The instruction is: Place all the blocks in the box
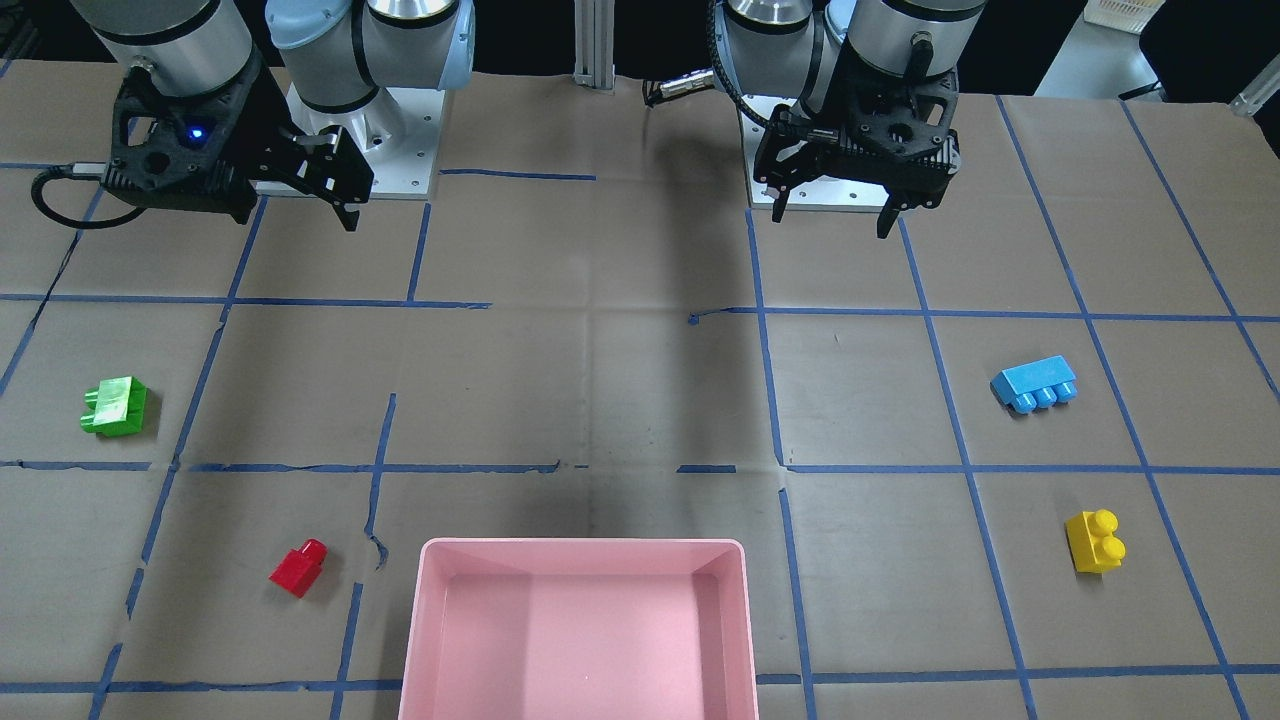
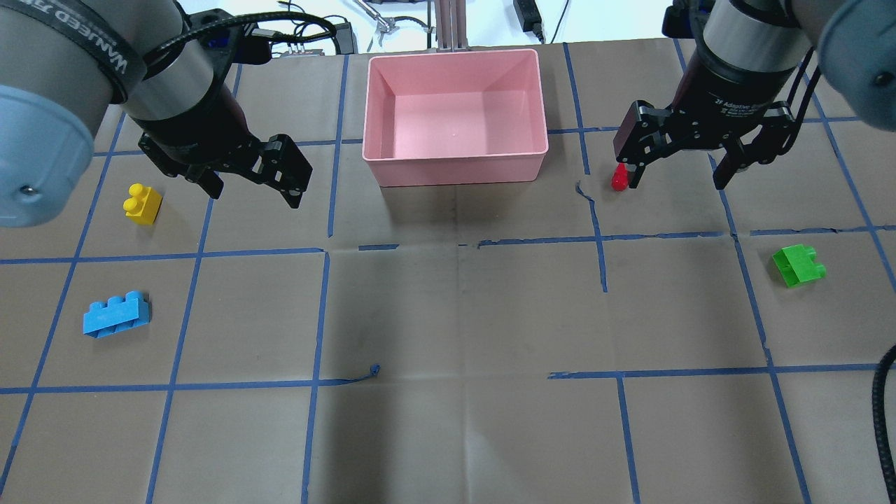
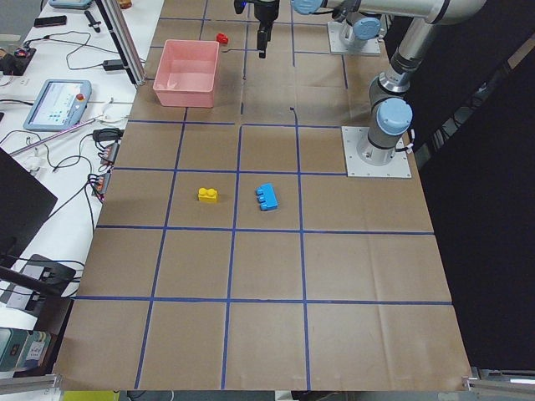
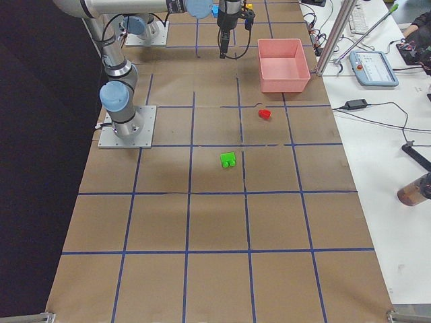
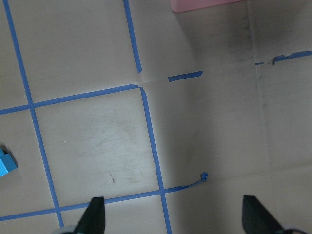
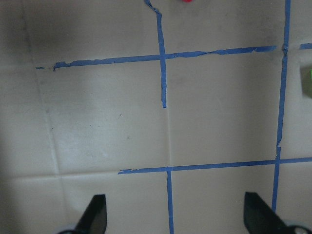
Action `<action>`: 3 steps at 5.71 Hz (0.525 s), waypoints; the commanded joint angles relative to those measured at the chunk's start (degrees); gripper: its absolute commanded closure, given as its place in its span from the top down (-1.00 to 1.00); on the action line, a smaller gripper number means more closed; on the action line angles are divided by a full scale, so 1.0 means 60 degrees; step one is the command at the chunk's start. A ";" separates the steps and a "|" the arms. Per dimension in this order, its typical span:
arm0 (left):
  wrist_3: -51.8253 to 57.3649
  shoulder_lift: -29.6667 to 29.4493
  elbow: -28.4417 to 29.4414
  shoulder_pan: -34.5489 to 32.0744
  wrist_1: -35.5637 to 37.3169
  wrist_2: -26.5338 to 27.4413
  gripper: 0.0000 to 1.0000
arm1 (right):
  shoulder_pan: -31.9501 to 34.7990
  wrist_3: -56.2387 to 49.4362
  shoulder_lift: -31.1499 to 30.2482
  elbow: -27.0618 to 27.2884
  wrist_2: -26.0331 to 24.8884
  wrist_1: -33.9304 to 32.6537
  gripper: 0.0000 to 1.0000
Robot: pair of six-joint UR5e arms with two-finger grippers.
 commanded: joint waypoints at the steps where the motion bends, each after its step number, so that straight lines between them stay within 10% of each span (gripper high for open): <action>1: 0.0060 0.0055 -0.0030 0.0024 -0.0061 0.0058 0.99 | -0.1350 -0.1962 0.0038 0.0015 -0.0144 -0.0028 1.00; 3: 0.0178 0.0128 -0.0118 0.0068 -0.0310 0.0118 0.99 | -0.3824 -0.5534 0.0242 0.0408 -0.0116 -0.0290 1.00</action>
